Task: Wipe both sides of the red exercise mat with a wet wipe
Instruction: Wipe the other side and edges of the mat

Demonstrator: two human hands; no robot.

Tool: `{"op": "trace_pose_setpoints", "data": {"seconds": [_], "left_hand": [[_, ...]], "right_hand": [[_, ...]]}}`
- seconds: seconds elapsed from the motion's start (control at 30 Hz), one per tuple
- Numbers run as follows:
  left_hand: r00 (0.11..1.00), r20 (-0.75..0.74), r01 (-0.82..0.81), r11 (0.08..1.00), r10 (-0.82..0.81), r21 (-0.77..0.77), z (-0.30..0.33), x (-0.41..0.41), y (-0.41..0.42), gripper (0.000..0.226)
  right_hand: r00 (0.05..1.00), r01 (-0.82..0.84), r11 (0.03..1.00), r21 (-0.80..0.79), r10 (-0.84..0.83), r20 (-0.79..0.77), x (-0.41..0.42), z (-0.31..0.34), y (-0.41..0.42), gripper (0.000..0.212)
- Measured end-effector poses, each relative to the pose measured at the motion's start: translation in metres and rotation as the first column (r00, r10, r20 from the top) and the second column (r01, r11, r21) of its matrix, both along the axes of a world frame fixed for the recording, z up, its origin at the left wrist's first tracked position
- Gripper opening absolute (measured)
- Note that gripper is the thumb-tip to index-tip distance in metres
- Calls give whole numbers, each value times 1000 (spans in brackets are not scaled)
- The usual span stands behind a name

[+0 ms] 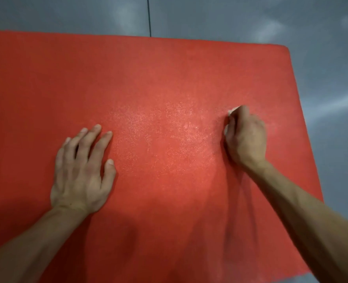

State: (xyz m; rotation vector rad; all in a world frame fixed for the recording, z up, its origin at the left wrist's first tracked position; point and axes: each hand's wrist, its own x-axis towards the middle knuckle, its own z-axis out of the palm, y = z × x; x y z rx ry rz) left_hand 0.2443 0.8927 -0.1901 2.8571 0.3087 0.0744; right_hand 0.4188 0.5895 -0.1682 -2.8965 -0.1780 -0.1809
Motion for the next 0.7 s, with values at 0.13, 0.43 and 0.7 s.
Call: {"op": "trace_pose_setpoints", "data": {"seconds": [0.13,0.43,0.7], "left_hand": [[1000,-7,2,1000,-2,3,0,1,-2,62],[1000,0,6,1000,-6,8,-2,1,1,62],[1000,-4,12,1000,-12,7,0,1,1,62]], "right_hand": [[868,-495,869,14,495,-45,-83,-11,85,23],[1000,-11,999,-31,12,27,25,2,1,17],[715,-699,715,-19,699,-19,-60,-11,99,18]]}}
